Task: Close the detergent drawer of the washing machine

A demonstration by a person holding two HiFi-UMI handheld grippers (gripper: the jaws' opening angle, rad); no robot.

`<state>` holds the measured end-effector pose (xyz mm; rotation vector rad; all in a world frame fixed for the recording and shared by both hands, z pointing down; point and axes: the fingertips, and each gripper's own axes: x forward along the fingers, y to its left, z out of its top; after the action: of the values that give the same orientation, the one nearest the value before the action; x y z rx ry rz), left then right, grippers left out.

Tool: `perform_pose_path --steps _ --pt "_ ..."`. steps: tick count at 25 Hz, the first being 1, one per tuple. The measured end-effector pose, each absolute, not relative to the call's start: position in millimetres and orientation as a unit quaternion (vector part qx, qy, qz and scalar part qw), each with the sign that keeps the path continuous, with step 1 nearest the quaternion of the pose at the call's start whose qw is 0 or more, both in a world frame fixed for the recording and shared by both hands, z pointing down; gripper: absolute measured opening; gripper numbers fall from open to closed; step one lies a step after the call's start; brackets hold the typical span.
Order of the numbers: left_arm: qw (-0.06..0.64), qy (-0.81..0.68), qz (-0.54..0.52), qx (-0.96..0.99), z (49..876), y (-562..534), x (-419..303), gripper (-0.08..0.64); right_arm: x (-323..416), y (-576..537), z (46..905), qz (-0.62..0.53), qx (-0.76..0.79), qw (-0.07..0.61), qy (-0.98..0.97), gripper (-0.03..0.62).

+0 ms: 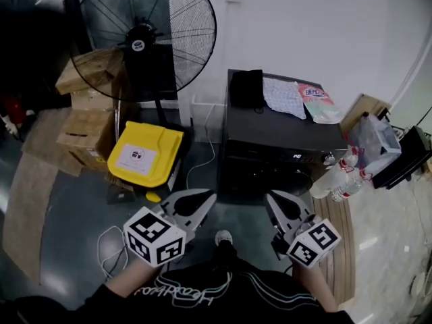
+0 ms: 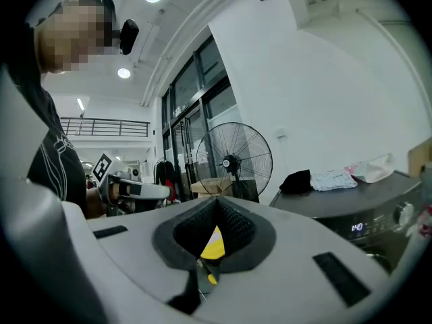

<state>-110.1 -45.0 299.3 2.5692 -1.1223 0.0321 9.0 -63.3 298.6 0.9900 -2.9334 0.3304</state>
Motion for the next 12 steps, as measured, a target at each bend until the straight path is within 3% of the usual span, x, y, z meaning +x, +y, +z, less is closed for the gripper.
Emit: perform_pose_path --steps 12 --pt "0.159 -0.401 0.023 0.902 308.3 -24.2 -114.8 0.023 8.0 -41.2 311.0 0.106 0.325 0.016 -0.940 0.026"
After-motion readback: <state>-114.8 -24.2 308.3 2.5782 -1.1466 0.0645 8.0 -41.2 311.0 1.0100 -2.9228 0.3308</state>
